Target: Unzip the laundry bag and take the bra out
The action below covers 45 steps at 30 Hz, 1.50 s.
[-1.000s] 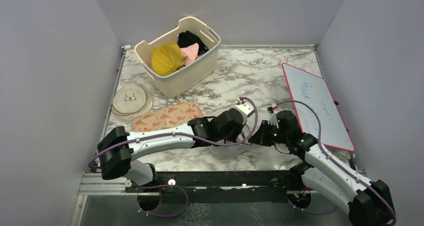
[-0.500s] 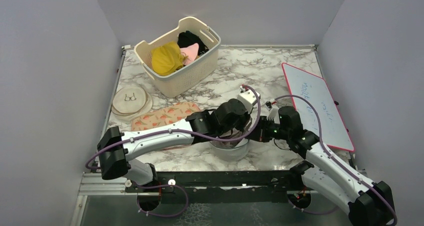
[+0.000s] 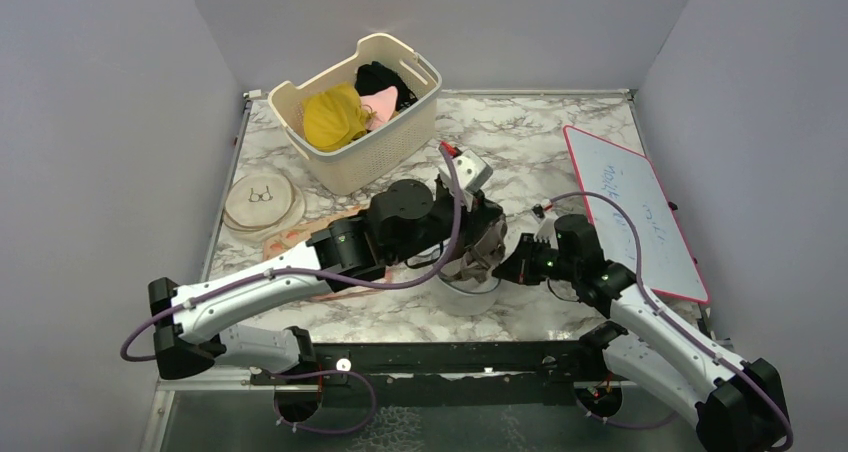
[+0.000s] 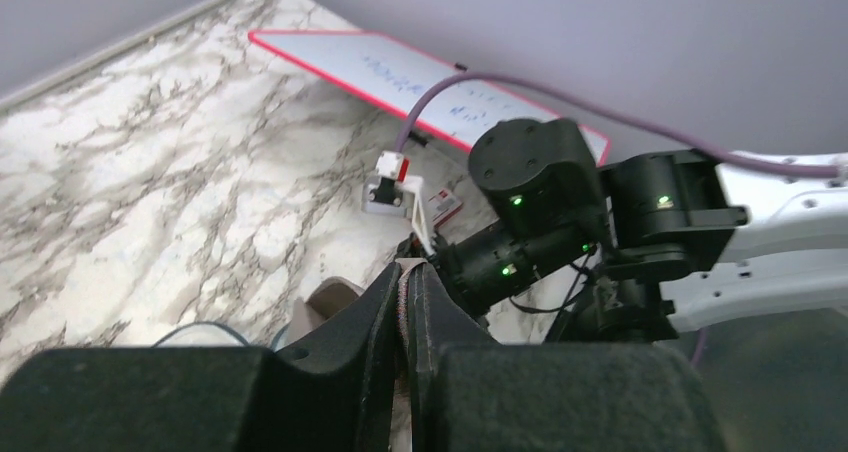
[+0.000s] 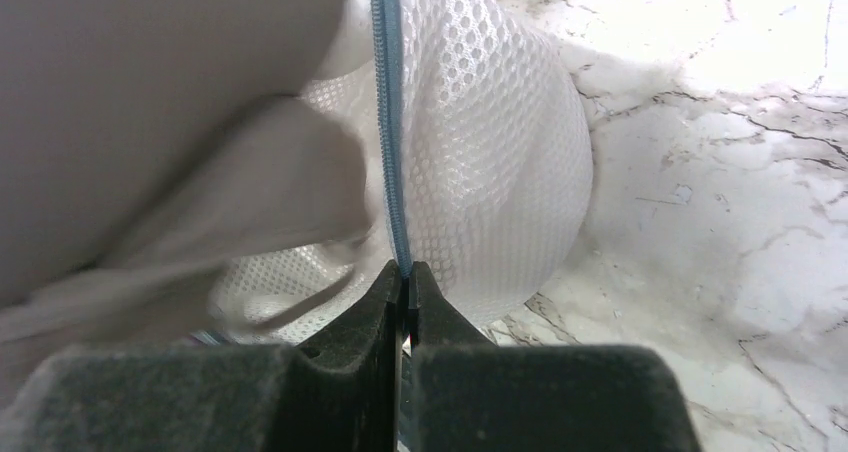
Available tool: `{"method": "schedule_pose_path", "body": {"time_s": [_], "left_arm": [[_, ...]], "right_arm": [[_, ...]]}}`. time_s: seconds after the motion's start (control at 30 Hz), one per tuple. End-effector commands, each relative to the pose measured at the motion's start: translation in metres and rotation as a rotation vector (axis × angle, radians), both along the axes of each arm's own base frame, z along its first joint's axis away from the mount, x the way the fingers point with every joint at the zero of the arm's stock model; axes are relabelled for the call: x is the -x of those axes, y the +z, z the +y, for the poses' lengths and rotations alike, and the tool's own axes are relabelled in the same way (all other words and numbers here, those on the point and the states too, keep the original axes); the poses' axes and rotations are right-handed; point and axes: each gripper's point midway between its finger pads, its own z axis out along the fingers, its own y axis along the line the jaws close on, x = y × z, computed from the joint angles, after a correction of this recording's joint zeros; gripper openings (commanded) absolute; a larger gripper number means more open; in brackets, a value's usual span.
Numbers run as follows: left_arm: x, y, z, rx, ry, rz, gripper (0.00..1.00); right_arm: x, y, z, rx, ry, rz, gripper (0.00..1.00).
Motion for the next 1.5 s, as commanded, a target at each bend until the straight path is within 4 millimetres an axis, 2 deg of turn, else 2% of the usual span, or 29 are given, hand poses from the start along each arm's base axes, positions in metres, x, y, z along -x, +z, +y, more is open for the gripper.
{"method": "schedule_pose_path", "body": {"time_s": [0.0,0.07,0.13,0.2,0.33,0.47,0.63,0.87,0.97,1.07,1.13,1.3,1.4,1.47], "left_arm": [[0.018,0.069,0.014,0.166,-0.068,-0.067,0.0],[0.019,0.081,0.021,0.185,-0.06,-0.08,0.0],[0.018,0.105,0.026,0.218,-0.048,-0.109,0.0],[0.012,0.126,0.031,0.238,-0.006,-0.132,0.0],[-0.007,0.156,0.037,0.234,0.101,-0.164,0.0],[-0.014,0.194,0.039,0.261,0.128,-0.245,0.0],[-0.033,0.239,0.048,0.257,0.241,-0.37,0.0],[-0.082,0.273,0.062,0.175,0.506,-0.563,0.0],[-0.122,0.282,0.086,0.145,0.661,-0.606,0.0],[-0.166,0.295,0.122,0.177,0.795,-0.62,0.0],[-0.192,0.295,0.133,0.173,0.863,-0.628,0.0],[-0.216,0.314,0.155,0.211,0.929,-0.708,0.0],[-0.226,0.326,0.18,0.251,0.989,-0.742,0.0],[-0.242,0.327,0.199,0.266,1.026,-0.755,0.0]], "right_arm": [[-0.005,-0.008,-0.005,0.03,-0.03,-0.015,0.01],[-0.005,-0.01,-0.005,0.032,-0.028,-0.01,0.01],[-0.004,-0.012,-0.004,0.032,-0.023,-0.004,0.01],[-0.004,-0.012,-0.004,0.032,-0.022,0.0,0.01],[-0.003,-0.013,-0.003,0.03,-0.019,0.003,0.01],[-0.001,-0.011,-0.003,0.022,-0.014,0.0,0.01],[0.0,-0.01,-0.004,0.023,-0.014,-0.005,0.01],[-0.001,0.0,-0.002,0.008,-0.008,-0.024,0.01],[-0.002,0.004,-0.004,0.01,-0.011,-0.037,0.01],[-0.002,0.007,-0.004,0.007,-0.011,-0.046,0.01],[-0.002,0.008,-0.003,0.006,-0.007,-0.046,0.01],[-0.004,0.01,-0.001,0.011,-0.003,-0.037,0.01],[-0.005,0.011,0.0,0.007,0.001,-0.039,0.01],[-0.006,0.009,0.001,0.009,0.004,-0.033,0.01]]}}
